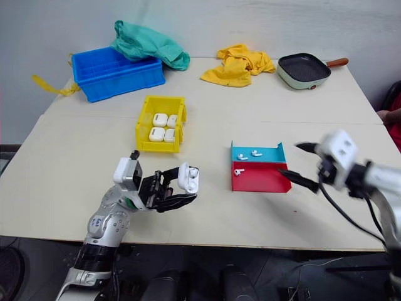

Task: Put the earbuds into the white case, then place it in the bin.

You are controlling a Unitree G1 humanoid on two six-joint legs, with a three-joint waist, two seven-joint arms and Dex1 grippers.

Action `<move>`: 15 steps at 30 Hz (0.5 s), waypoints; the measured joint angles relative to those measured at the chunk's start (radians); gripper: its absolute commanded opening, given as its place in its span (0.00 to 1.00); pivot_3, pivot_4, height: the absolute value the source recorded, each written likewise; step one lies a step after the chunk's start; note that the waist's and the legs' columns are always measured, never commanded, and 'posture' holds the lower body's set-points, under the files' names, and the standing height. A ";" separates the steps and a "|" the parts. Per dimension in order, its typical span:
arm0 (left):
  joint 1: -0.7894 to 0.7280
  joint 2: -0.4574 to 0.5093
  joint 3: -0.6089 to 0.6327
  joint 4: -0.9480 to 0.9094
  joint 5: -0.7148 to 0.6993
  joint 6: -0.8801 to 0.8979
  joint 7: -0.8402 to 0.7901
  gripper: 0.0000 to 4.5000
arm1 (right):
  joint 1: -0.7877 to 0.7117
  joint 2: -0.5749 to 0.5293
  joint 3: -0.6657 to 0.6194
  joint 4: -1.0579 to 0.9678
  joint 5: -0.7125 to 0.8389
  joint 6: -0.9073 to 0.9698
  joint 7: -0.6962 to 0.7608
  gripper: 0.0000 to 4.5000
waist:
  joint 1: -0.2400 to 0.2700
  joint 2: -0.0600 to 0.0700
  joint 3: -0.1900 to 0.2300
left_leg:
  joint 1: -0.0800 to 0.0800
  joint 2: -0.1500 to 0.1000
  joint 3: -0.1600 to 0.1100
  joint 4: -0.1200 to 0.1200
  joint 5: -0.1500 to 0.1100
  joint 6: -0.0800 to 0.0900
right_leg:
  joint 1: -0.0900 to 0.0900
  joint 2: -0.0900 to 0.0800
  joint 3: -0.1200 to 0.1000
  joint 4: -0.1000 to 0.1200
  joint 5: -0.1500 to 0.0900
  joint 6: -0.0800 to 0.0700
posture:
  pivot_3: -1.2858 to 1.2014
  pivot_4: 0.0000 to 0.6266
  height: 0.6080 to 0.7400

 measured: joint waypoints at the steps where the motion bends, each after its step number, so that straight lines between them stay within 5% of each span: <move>1: 0.001 -0.001 -0.002 -0.003 0.000 0.000 0.004 0.62 | -0.076 0.002 0.061 0.041 -0.031 0.005 0.025 0.99 | 0.005 0.000 0.000 | -0.002 0.000 0.000 0.000 0.000 0.000 | -0.002 -0.001 0.000 0.000 0.000 0.000 | 0.52 0.24 1.00; 4: 0.003 -0.002 -0.012 -0.010 0.002 -0.002 0.017 0.62 | -0.283 0.036 0.233 0.207 -0.157 -0.017 0.095 0.85 | 0.013 0.000 0.000 | -0.008 -0.001 0.000 0.001 -0.001 0.002 | -0.010 -0.002 0.000 0.002 0.000 0.001 | 0.52 0.24 1.00; 10: 0.018 0.000 -0.012 -0.043 0.003 -0.006 0.041 0.62 | -0.480 0.118 0.403 0.503 -0.357 -0.124 0.152 0.43 | 0.010 0.000 0.000 | -0.021 -0.001 0.001 0.003 -0.002 0.001 | -0.025 -0.003 -0.001 0.013 0.001 0.001 | 0.52 0.24 1.00; 15: 0.050 0.006 -0.014 -0.073 0.003 -0.007 0.060 0.62 | -0.596 0.184 0.474 0.703 -0.456 -0.228 0.214 0.43 | 0.005 0.000 0.000 | -0.021 0.000 0.001 0.003 -0.001 0.001 | -0.027 -0.003 -0.002 0.015 0.001 0.001 | 0.52 0.24 1.00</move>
